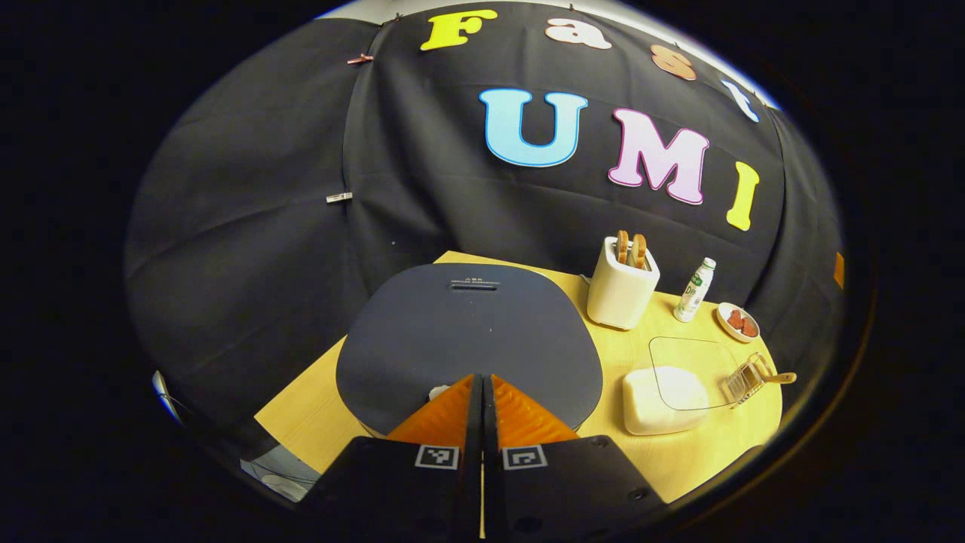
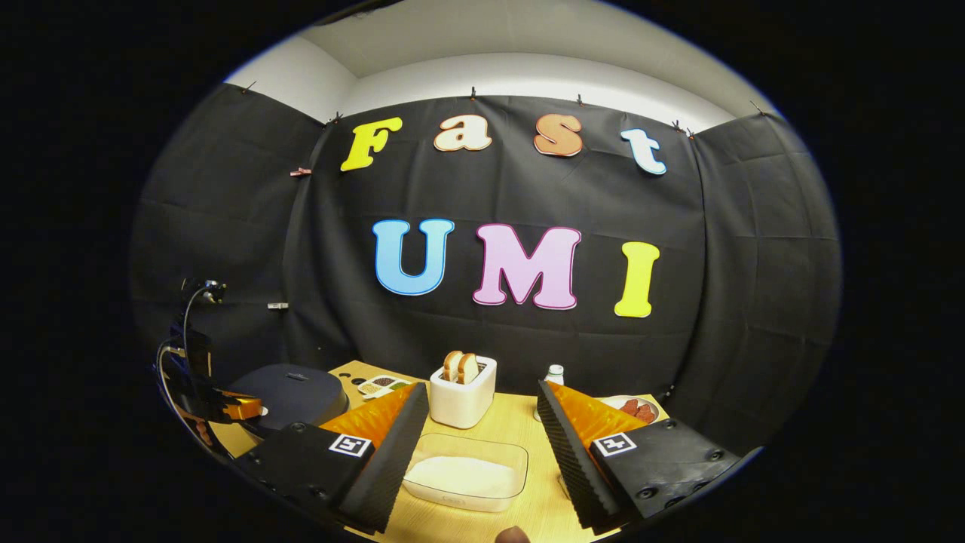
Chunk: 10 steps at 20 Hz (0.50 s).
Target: Close the left gripper, press the button to open the rice cooker; take a wooden spoon from the chopstick holder with the right hand, scoop a spoonful of rice and pour it into the rice cooker, then put the wooden spoon back into the chopstick holder.
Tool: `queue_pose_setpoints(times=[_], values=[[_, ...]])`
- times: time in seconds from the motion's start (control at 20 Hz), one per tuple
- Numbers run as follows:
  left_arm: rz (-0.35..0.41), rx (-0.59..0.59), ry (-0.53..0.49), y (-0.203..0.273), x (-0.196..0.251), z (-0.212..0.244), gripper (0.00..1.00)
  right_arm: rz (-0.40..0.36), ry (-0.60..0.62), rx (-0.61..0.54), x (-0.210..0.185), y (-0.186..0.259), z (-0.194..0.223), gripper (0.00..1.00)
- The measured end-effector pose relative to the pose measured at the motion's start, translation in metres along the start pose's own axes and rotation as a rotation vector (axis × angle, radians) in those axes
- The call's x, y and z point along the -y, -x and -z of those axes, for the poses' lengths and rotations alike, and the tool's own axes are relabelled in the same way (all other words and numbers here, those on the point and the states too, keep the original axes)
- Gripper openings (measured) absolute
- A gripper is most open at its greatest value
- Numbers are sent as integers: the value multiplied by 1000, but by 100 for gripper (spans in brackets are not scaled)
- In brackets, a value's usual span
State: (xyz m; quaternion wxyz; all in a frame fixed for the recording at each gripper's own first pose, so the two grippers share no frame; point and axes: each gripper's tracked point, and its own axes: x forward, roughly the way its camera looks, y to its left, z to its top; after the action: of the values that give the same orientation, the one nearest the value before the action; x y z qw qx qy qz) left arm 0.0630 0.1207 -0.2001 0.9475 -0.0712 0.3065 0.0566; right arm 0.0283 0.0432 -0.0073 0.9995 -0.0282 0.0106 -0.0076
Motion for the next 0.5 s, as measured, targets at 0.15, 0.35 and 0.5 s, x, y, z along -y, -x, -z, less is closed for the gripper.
queue_pose_setpoints(times=[0.15, 0.35, 0.5], values=[[-3, -13, 38, -3, 0, 2, 5, -12, 5, -6, -3, 1, 2, 91], [-36, 35, -24, 0, -1, -3, 6, -21, 11, -8, -8, 2, 2, 91], [-64, 119, -79, 9, 3, -13, 7, -30, 14, -4, -10, 2, 0, 91]])
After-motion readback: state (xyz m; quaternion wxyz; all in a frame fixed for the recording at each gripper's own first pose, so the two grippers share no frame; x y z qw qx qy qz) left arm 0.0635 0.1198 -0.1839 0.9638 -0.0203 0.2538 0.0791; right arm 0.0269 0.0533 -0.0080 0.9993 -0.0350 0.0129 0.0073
